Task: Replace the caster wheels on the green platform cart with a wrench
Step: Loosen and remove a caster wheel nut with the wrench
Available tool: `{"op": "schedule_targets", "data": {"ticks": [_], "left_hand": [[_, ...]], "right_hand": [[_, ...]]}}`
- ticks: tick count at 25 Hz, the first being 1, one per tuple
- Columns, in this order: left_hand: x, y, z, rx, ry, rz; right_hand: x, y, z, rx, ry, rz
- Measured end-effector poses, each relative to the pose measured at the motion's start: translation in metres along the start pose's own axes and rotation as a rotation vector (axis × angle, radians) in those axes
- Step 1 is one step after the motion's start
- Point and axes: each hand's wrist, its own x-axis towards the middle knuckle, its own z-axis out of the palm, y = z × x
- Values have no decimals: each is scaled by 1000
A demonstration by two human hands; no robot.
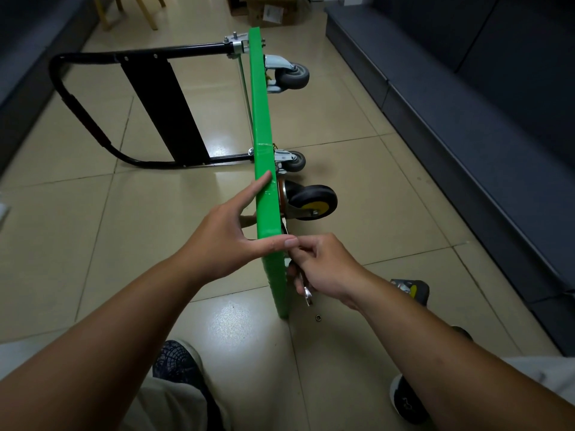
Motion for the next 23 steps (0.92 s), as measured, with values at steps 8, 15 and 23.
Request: {"op": "schedule_targets", "data": {"ticks": [8,15,23], "left_hand": [[-1,-1,-1,-7,-3,-12],[1,-4,-1,-28,-6,-5],[-2,4,0,-48,-17,-37]], "right_hand": [[16,58,13,-186,116,-170],[58,80,17,-513,232,-258],[25,105,-31,-768,137,276]]}}
